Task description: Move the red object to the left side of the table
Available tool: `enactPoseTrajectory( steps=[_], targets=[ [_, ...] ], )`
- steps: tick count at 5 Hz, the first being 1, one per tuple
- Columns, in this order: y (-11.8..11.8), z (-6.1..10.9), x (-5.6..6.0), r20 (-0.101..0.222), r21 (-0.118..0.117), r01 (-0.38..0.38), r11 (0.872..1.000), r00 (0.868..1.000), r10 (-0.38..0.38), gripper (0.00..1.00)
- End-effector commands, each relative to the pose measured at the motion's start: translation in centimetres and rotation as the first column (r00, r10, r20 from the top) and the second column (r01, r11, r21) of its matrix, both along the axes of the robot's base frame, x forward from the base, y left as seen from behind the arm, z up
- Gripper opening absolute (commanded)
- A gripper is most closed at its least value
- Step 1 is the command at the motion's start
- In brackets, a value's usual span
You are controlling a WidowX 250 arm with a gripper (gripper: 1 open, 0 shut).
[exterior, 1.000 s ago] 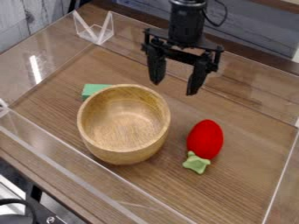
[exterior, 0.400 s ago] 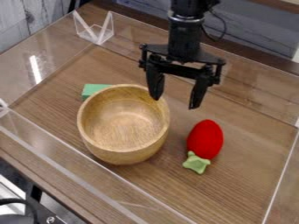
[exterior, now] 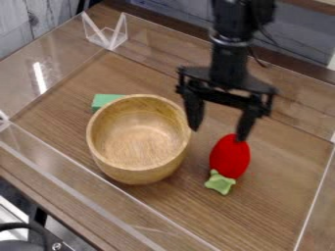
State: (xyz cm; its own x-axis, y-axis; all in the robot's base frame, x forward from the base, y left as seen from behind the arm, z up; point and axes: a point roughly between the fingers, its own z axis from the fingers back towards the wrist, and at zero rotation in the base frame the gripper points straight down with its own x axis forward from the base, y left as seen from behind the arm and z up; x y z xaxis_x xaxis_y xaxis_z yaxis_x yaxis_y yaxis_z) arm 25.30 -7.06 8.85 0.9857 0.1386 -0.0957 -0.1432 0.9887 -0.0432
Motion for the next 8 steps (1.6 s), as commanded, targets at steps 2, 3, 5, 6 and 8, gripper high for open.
enactPoseTrajectory(
  steps=[2, 3, 5, 6, 8],
  targets=[
    [-2.3, 1.2, -0.8, 0.084, -0.034, 0.003, 0.999, 0.996, 0.000, 1.00],
    [-2.3, 1.1, -1.1, 0.098, -0.042, 0.006, 0.999, 0.995, -0.002, 1.00],
    [-2.4, -0.3, 0.7, 0.125, -0.051, 0.012, 0.999, 0.992, -0.006, 1.00],
    [-1.3, -0.9, 1.2, 0.137, -0.047, 0.018, 0.999, 0.991, -0.012, 1.00],
    [-1.3, -1.7, 1.6, 0.152, -0.040, 0.056, 0.998, 0.987, -0.050, 1.00]
  ],
)
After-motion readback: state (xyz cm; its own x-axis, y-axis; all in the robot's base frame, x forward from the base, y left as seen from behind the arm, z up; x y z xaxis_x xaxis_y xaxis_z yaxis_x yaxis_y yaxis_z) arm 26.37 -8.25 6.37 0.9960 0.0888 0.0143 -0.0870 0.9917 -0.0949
